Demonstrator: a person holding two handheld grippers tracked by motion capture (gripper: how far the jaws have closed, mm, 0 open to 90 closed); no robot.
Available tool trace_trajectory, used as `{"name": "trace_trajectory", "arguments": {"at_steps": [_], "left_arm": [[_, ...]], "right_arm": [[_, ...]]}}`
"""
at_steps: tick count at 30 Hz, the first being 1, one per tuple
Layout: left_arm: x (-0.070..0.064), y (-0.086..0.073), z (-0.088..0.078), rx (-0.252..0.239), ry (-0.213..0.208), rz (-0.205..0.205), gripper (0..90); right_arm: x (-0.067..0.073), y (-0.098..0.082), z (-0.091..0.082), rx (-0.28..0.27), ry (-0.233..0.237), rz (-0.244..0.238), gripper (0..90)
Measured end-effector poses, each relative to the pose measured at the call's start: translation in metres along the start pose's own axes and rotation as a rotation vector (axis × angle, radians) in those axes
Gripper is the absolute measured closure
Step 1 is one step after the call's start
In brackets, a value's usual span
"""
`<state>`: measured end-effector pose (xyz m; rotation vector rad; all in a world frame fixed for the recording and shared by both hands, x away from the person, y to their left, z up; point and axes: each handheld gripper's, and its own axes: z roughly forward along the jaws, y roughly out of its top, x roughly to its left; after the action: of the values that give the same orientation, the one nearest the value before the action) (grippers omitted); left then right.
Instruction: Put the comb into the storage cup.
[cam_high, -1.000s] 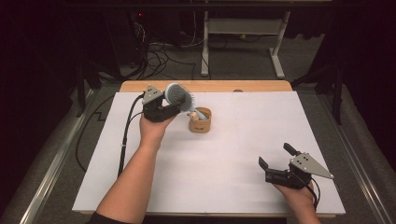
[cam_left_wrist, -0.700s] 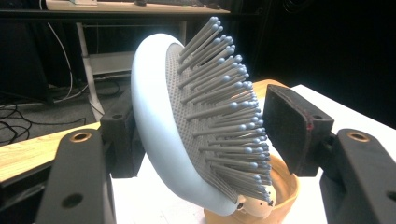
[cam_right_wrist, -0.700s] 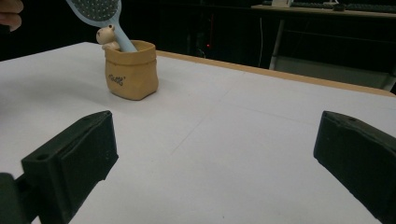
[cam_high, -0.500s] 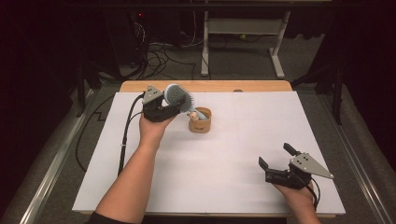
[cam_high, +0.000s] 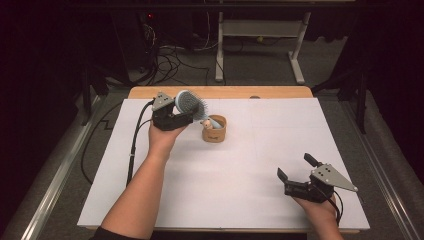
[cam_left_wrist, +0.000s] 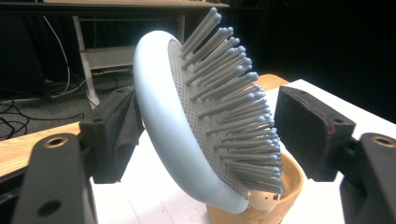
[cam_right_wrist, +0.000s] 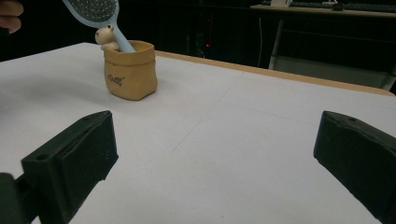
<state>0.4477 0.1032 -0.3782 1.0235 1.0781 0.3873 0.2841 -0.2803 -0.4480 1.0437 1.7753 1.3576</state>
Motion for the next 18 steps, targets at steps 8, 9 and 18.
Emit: {"name": "trace_trajectory", "arguments": {"at_steps": [8, 9, 18], "left_arm": [[0.0007, -0.0005, -0.0003, -0.002, -0.006, 0.008, 17.4], [0.0007, -0.0007, -0.0003, -0.001, -0.008, 0.008, 16.1], [-0.0019, -0.0032, 0.0002, -0.014, -0.021, 0.030, 4.1]], "right_arm": [[0.0001, 0.0003, -0.0001, -0.002, -0.001, -0.001, 0.1], [0.0002, 0.0004, -0.0001, -0.002, -0.001, -0.001, 0.1], [0.0002, 0.0006, -0.0005, -0.003, -0.003, -0.003, 0.1]]}}
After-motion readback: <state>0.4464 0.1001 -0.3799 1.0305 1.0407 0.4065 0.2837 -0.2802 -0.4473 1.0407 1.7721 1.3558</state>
